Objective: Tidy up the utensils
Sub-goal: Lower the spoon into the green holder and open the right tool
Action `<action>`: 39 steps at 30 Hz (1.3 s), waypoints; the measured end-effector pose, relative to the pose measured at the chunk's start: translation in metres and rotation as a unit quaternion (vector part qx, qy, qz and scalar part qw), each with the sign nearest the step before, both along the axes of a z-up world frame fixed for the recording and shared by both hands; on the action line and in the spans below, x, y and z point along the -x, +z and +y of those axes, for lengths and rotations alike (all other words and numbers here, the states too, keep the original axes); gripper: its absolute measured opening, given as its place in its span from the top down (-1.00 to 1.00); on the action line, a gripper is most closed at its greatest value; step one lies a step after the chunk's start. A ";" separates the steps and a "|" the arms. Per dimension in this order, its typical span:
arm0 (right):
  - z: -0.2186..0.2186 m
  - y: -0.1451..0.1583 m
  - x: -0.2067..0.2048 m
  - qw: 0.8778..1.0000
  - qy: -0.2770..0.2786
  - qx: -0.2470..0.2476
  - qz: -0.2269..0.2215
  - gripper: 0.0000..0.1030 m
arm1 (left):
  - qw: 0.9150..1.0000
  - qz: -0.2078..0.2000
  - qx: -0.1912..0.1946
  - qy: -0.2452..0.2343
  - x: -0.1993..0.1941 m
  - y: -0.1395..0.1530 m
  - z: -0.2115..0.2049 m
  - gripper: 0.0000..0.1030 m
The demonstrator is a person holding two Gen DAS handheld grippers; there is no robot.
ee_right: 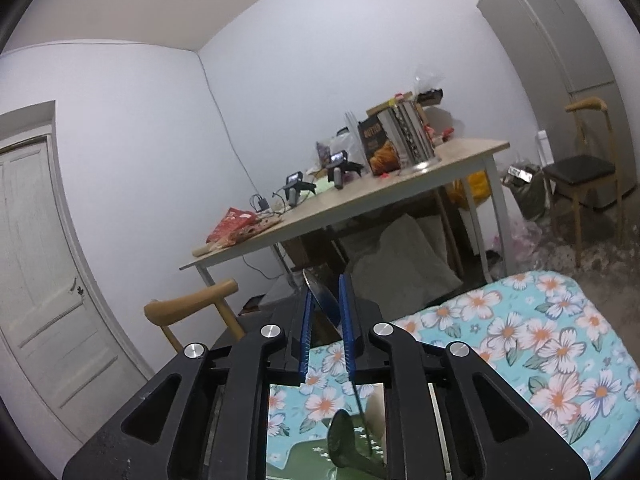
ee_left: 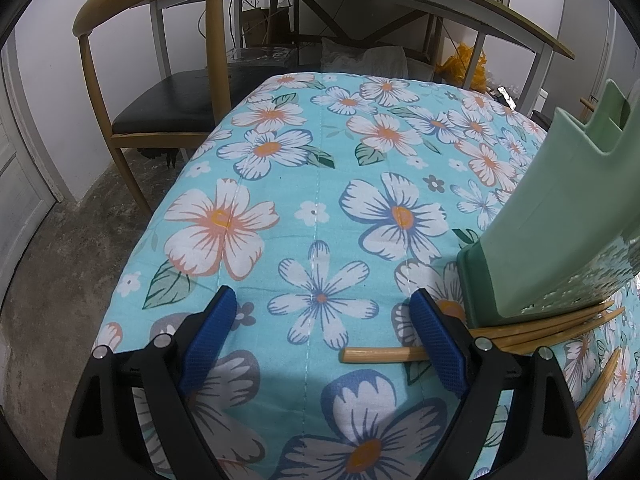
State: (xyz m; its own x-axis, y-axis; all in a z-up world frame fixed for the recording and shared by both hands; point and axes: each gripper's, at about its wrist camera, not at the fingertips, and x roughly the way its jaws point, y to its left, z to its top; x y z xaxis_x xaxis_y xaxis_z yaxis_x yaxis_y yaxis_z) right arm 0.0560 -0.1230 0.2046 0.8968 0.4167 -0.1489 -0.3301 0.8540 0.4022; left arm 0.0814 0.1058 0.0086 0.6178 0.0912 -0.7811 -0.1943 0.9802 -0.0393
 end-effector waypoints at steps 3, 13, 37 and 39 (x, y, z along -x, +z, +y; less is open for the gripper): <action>0.000 0.009 0.010 1.000 0.007 -0.007 -0.015 0.61 | 1.000 0.000 0.000 0.000 0.000 0.000 0.000 -0.68; -0.003 0.026 0.029 0.999 0.014 -0.011 -0.045 0.46 | 1.000 0.000 0.000 -0.001 0.000 0.000 0.000 -0.68; -0.001 0.022 0.028 1.000 0.011 0.018 -0.020 0.32 | 1.000 0.005 -0.008 -0.005 -0.002 -0.001 -0.003 -0.72; -0.002 0.021 0.031 0.999 0.007 0.034 -0.011 0.30 | 1.000 0.004 -0.006 -0.006 -0.001 -0.001 -0.002 -0.73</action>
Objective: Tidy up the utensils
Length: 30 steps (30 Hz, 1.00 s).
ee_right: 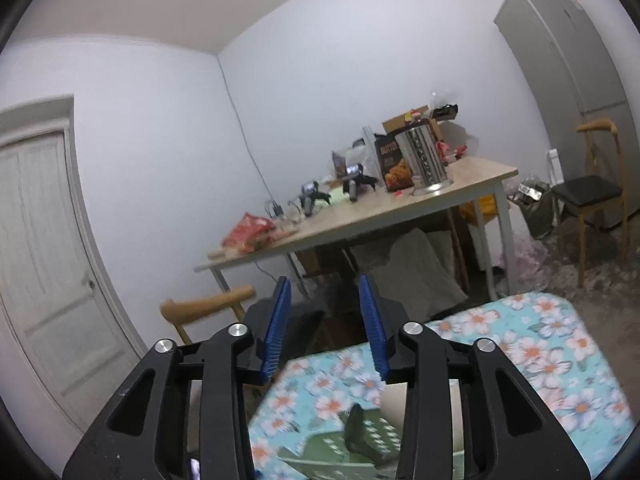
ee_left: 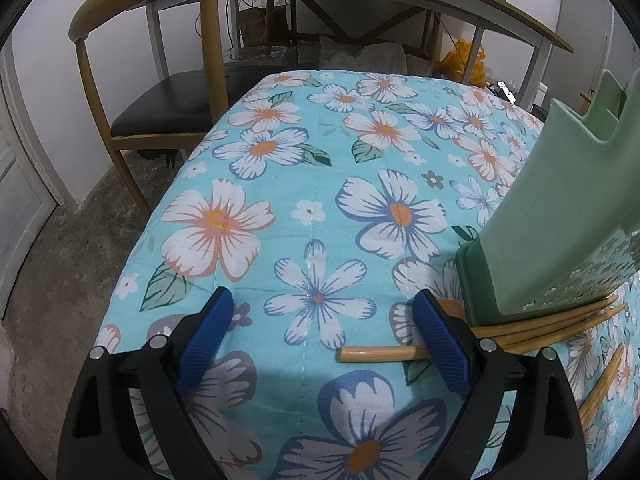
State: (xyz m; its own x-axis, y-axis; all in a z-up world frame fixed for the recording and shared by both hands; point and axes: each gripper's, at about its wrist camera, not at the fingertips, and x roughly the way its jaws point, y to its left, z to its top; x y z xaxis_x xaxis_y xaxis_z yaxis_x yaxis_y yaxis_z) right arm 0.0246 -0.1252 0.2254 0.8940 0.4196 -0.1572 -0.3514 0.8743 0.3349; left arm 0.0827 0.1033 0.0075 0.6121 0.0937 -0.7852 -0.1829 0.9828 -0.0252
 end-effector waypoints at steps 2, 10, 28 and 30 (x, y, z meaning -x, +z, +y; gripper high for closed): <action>-0.004 -0.006 0.005 1.000 -0.004 0.007 0.009 0.27 | 1.000 0.001 -0.002 -0.003 0.000 0.000 0.000 -0.73; -0.027 -0.067 0.029 0.995 -0.044 0.041 0.085 0.19 | 0.999 0.025 -0.030 -0.022 0.016 0.002 -0.011 -0.74; -0.079 -0.201 0.092 0.963 -0.039 0.120 0.239 0.19 | 0.999 0.019 -0.018 -0.028 0.112 0.000 -0.020 -0.81; -0.080 -0.202 0.091 0.963 -0.034 0.114 0.241 0.14 | 0.999 0.017 -0.013 -0.029 0.118 0.000 -0.019 -0.81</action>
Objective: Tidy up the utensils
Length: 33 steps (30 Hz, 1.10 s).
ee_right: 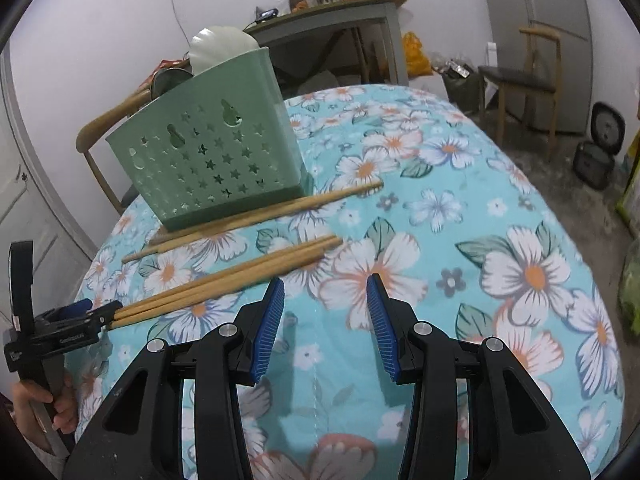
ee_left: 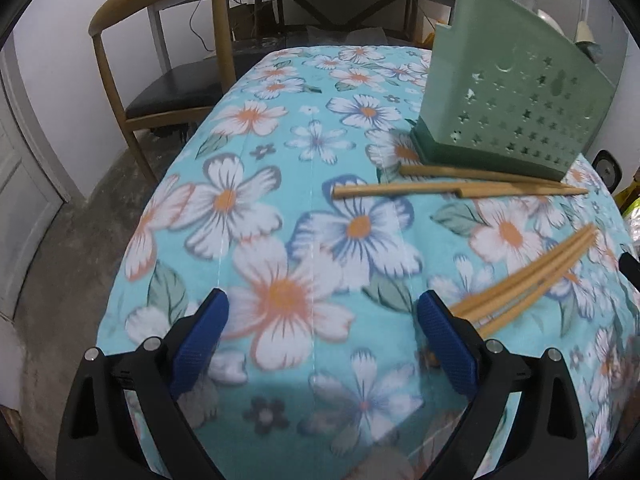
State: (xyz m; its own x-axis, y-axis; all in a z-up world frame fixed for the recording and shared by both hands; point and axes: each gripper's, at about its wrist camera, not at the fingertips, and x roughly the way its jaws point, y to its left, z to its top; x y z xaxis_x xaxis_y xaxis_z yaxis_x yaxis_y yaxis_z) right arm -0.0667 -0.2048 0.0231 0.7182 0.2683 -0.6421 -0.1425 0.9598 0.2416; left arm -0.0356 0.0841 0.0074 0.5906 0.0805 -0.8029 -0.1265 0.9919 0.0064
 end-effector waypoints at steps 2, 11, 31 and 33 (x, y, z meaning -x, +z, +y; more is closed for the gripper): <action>0.002 -0.002 -0.003 1.000 0.006 -0.004 0.006 -0.10 | 1.000 -0.002 -0.003 -0.001 0.004 -0.001 -0.001 -0.81; -0.004 -0.016 -0.017 0.996 0.023 -0.076 0.052 -0.17 | 0.998 -0.005 0.049 -0.029 0.010 0.004 0.017 -0.82; -0.001 -0.016 -0.029 0.995 0.040 -0.075 0.056 -0.29 | 0.939 0.026 0.336 -0.062 0.021 0.008 0.037 -0.13; -0.001 -0.016 -0.029 0.995 0.040 -0.073 0.056 -0.29 | 0.930 0.039 0.360 -0.056 0.023 0.003 0.034 0.00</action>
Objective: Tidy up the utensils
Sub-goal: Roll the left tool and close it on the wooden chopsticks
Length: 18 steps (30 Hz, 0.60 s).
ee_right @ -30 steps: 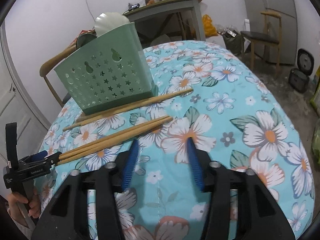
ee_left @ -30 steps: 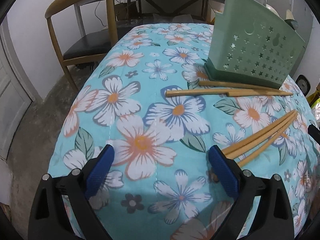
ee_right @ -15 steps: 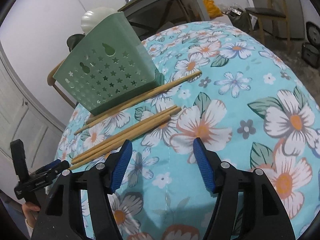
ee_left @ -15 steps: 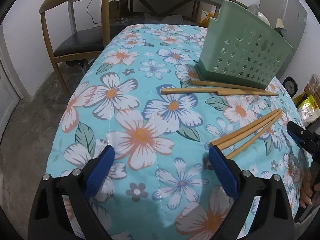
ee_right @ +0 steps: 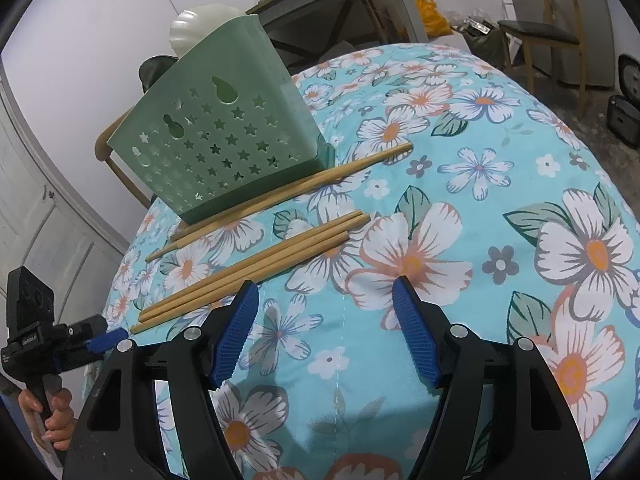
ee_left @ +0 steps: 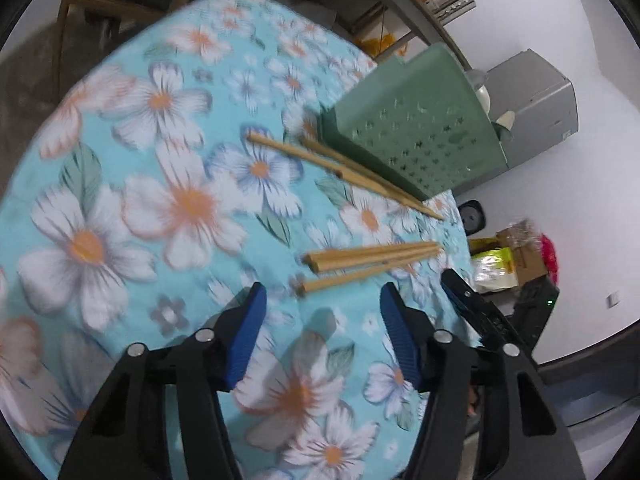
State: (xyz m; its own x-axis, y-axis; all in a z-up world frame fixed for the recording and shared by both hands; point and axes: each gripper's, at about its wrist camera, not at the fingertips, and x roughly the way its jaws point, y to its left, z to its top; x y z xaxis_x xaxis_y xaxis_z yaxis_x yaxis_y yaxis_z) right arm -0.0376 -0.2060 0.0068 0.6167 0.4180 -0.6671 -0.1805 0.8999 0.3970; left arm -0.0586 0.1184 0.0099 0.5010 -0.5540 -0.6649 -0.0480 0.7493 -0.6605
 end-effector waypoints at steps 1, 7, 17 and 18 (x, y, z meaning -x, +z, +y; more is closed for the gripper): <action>0.000 0.000 0.000 1.000 0.000 0.002 0.000 -0.29 | 1.000 0.005 0.016 0.001 0.001 -0.003 0.000 0.04; 0.004 0.000 0.001 1.000 -0.002 0.014 -0.001 -0.29 | 0.993 0.035 0.113 0.023 0.000 -0.023 -0.001 0.15; 0.002 0.000 0.000 1.000 -0.001 0.002 0.000 -0.29 | 0.992 0.016 0.087 0.088 -0.003 -0.022 -0.007 0.50; 0.002 0.000 0.001 1.000 -0.002 0.002 0.000 -0.29 | 0.992 0.016 0.086 0.096 -0.004 -0.025 -0.007 0.63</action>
